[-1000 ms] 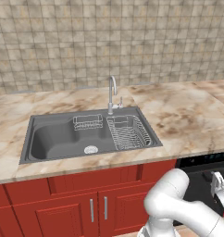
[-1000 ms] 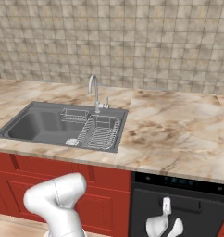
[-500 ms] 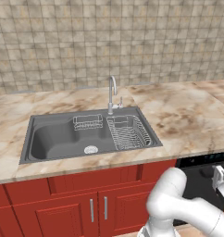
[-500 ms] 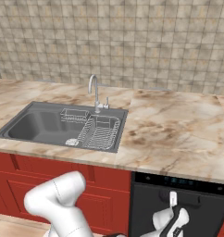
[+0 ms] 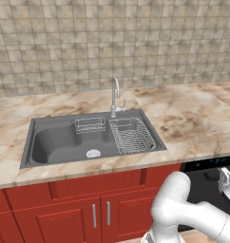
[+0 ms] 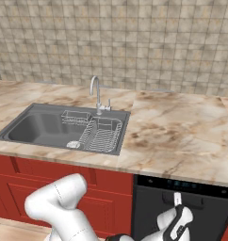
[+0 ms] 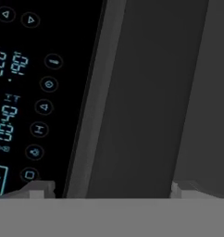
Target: Pick up the cup and bowl from the counter, place them in the dishwasher, and close the dishwasher door.
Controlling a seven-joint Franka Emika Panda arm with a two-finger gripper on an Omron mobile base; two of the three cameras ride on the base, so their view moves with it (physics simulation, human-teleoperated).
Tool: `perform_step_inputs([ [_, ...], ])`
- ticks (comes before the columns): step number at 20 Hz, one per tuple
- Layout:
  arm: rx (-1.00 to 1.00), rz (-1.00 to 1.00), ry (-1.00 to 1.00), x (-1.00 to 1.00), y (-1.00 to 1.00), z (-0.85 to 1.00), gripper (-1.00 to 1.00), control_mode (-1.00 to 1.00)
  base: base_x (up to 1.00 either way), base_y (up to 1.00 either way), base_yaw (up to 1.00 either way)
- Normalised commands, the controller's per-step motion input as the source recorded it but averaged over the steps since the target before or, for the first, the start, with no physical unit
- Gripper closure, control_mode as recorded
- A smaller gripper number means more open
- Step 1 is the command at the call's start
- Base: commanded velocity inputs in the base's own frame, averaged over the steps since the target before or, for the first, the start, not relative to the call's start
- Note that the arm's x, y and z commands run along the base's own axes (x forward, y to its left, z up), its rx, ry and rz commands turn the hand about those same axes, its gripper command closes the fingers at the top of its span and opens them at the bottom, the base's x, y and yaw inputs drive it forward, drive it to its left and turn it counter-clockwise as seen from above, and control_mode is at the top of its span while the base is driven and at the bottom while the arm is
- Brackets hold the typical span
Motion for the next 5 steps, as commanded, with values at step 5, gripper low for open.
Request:
perform_step_inputs([
  [5, -0.04, 0.0, -0.05, 0.63, -0.04, -0.43, -1.0, -1.0, 0.0, 0.0, 0.0],
])
